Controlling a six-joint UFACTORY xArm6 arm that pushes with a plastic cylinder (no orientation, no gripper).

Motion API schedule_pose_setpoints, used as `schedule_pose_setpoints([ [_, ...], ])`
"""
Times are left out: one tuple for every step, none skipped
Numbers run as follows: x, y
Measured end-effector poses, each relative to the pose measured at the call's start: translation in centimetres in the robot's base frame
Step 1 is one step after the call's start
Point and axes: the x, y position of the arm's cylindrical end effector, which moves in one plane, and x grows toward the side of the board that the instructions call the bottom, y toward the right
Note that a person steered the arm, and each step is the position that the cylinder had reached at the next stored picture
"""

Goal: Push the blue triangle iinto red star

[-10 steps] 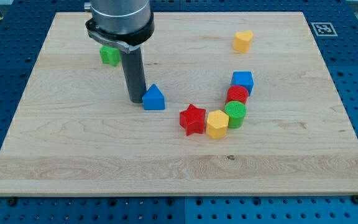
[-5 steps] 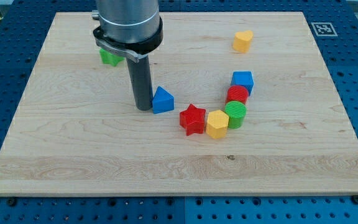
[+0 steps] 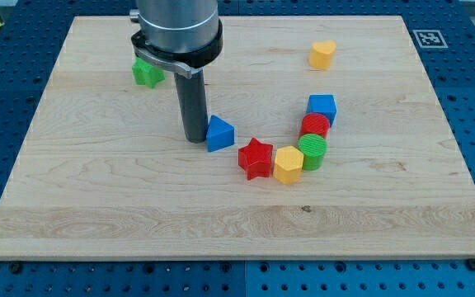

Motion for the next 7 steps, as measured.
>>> schedule_pose_setpoints([
  [-0.2, 1.2],
  [-0.5, 1.4],
  [-1.2, 1.4],
  [-2.4, 3.0],
  [-1.6, 3.1],
  [-1.6, 3.1],
  [-0.9, 3.1],
])
